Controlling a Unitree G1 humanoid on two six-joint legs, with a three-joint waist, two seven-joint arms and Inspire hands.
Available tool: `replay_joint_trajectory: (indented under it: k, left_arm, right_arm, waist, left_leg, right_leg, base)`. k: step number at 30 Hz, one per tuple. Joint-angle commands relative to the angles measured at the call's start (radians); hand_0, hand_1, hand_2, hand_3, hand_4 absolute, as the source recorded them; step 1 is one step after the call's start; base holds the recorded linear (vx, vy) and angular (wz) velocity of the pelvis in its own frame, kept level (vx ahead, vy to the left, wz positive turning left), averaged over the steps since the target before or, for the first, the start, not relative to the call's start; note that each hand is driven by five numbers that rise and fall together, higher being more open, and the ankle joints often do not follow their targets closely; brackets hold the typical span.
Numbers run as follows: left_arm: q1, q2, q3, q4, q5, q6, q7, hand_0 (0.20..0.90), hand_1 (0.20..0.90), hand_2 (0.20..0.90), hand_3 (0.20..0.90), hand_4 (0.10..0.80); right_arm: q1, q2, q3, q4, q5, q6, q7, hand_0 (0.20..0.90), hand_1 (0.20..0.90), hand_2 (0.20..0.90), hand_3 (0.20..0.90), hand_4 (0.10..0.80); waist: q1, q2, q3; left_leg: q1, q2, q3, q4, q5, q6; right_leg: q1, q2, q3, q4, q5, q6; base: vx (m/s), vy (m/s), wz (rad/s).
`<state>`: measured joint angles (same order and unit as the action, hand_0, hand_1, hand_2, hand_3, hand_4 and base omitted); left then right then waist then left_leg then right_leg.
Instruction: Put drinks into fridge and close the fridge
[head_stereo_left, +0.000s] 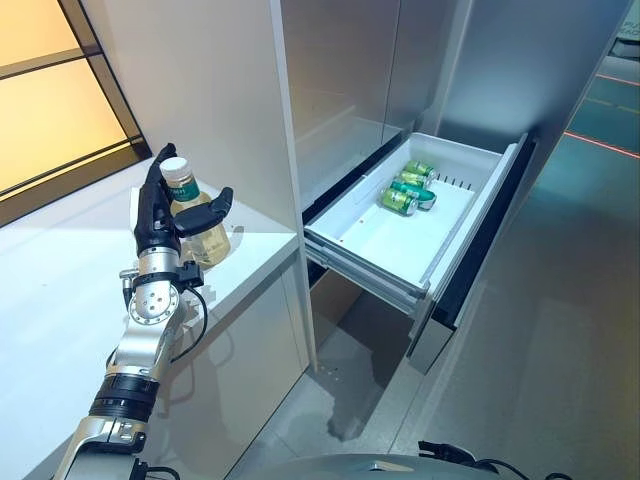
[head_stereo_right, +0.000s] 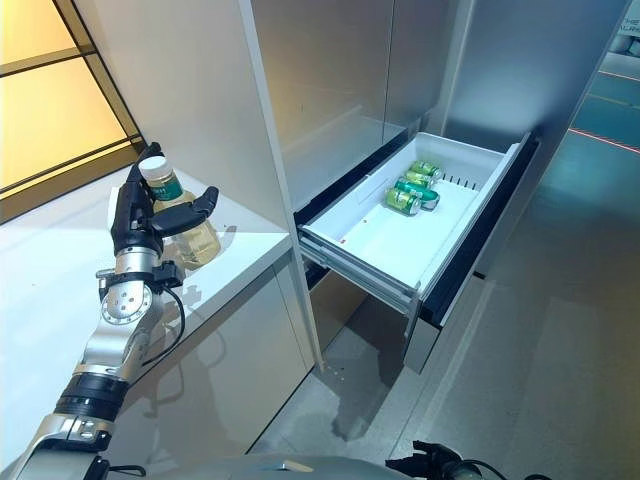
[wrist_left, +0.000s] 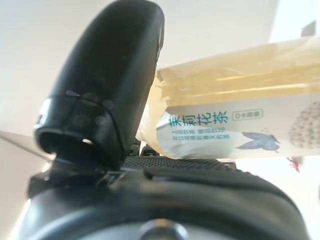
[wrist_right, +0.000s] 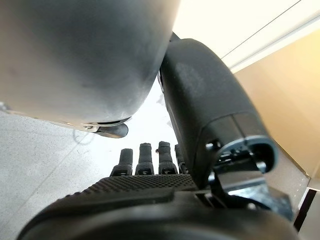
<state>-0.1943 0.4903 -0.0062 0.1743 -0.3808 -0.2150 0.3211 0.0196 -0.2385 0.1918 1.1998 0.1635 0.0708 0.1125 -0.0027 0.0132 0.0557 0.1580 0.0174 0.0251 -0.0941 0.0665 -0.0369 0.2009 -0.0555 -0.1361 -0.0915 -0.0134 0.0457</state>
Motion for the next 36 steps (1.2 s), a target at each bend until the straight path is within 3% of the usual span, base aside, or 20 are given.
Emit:
replay_joint_trajectory:
  k: [1,6,13,36]
  left_arm:
    - [-0.091,-0.012,0.021,0.047,-0.073,-0.023,0.012,0.9,0.9,0.9,0.9,0.8]
    - [-0.093,-0.041,0.023,0.05,-0.111,-0.005,0.039,0.9,0.9,0.9,0.9,0.8]
    - [-0.088,-0.042,0.021,0.013,-0.038,-0.011,0.087,0.9,0.9,0.9,0.9,0.8]
    - [-0.108,0.069,0.004,-0.03,0.176,0.038,0.115,0.9,0.9,0.9,0.9,0.8]
  right_arm:
    - [-0.017,-0.005,0.021,0.005,-0.037,0.01,-0.001,0.9,0.9,0.9,0.9,0.8]
    - [-0.021,-0.005,0.02,0.004,-0.036,0.014,0.001,0.9,0.9,0.9,0.9,0.8]
    - [-0.022,0.0,0.02,0.004,-0.029,0.016,-0.004,0.9,0.9,0.9,0.9,0.8]
    - [-0.015,-0.006,0.02,0.011,-0.032,0.0,0.001,0.9,0.9,0.9,0.9,0.8]
  waist:
    - [-0.01,0.014,0.016]
    - [-0.011,0.013,0.019]
    - [-0.007,0.013,0.02]
    - [-0.009,0.018,0.021]
  left_leg:
    - [0.039,-0.062,0.058,0.02,-0.146,0.061]
    - [0.038,-0.063,0.057,0.022,-0.145,0.061]
    - [0.036,-0.063,0.055,0.022,-0.146,0.062]
    - [0.038,-0.063,0.061,0.02,-0.146,0.061]
  right_leg:
    - [-0.044,0.063,-0.014,0.116,-0.105,0.007]
    - [-0.044,0.062,-0.013,0.116,-0.104,0.007]
    - [-0.044,0.062,-0.014,0.115,-0.105,0.006]
    - [-0.044,0.064,-0.014,0.111,-0.102,0.008]
  base:
    - [0.0,0.0,0.0]
    - [0.0,0.0,0.0]
    - [0.0,0.0,0.0]
    - [0.0,0.0,0.0]
